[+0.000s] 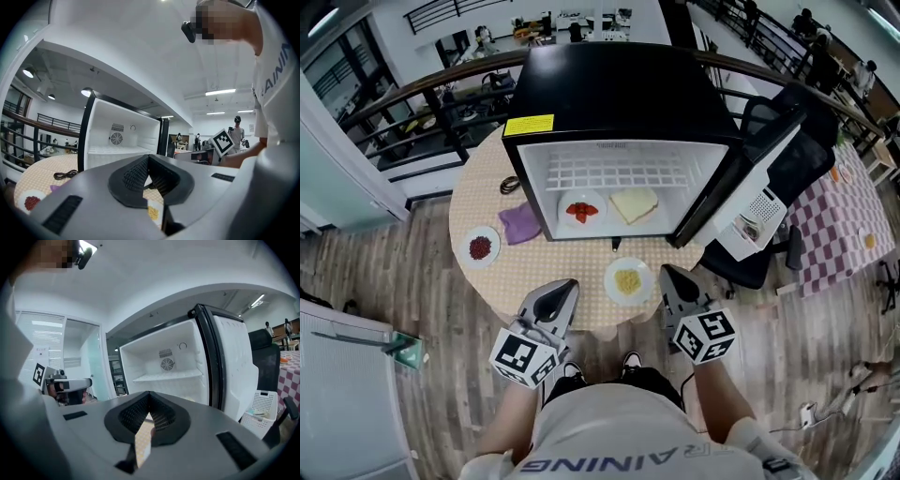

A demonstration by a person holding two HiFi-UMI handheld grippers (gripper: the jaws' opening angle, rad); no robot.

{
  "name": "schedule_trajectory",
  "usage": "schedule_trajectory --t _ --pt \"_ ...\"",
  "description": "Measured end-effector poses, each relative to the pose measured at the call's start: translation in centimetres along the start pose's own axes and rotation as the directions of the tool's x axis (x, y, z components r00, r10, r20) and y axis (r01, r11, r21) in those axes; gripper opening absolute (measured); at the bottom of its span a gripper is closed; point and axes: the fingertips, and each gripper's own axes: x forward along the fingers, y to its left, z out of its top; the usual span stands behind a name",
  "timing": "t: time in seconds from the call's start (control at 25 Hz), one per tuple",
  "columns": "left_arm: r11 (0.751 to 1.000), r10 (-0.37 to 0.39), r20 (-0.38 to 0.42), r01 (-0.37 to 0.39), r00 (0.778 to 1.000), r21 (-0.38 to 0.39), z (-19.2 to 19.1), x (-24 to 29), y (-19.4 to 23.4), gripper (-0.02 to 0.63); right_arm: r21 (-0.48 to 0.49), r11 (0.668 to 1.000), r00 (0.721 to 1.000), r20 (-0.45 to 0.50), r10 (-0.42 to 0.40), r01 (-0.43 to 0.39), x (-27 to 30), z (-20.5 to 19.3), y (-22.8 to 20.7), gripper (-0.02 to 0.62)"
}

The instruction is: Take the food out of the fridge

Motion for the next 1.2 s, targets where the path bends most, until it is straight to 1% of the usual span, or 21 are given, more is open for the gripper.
schedule_trajectory --t 0.12,0.24,0.4,0.56,0.72,1.04,1.12,1.2 --pt "1.0 0.001 0.039 -0.002 0.999 0.022 2.1 -0.3 0.0 0.006 -0.032 0.999 0.999 0.051 0.018 -0.016 -0.8 2.9 1.3 0.021" --pt "0.999 0.003 0.071 -0.006 0.997 0.053 4.0 -0.7 -0.1 0.006 -0.044 0.999 0.996 0.086 0.033 -0.029 -1.6 5.2 2.2 0.021" --pt "0.997 0.009 0.085 -0.015 0.996 0.076 5.0 -1.1 -0.2 0.006 -0.035 0.998 0.991 0.118 0.055 -0.051 -2.1 6.8 3.0 0.021" --pt "0.996 0.018 0.079 -0.025 0.997 0.088 4.7 -1.4 -0.4 0.006 -0.025 0.998 0.992 0.114 0.055 -0.053 -2.4 6.5 3.3 0.021" --pt "0.997 0.018 0.103 -0.026 0.994 0.075 5.2 -1.7 -0.5 0.006 -0.015 0.998 0.994 0.097 0.055 -0.053 -2.6 6.0 3.3 0.021" --pt "0.996 0.019 0.094 -0.027 0.995 0.083 4.7 -1.9 -0.9 0.006 0.026 0.998 0.996 0.072 0.051 -0.053 -2.3 5.0 2.5 0.021" --pt "0.996 0.022 0.089 -0.029 0.996 0.081 4.5 -1.9 -0.9 0.006 0.082 0.995 0.997 0.057 0.05 -0.055 -1.8 4.3 1.8 0.021" --pt "0.997 0.027 0.084 -0.033 0.996 0.076 4.3 -2.0 -0.9 0.006 0.184 0.982 0.998 0.033 0.044 -0.049 -1.0 3.1 0.7 0.021"
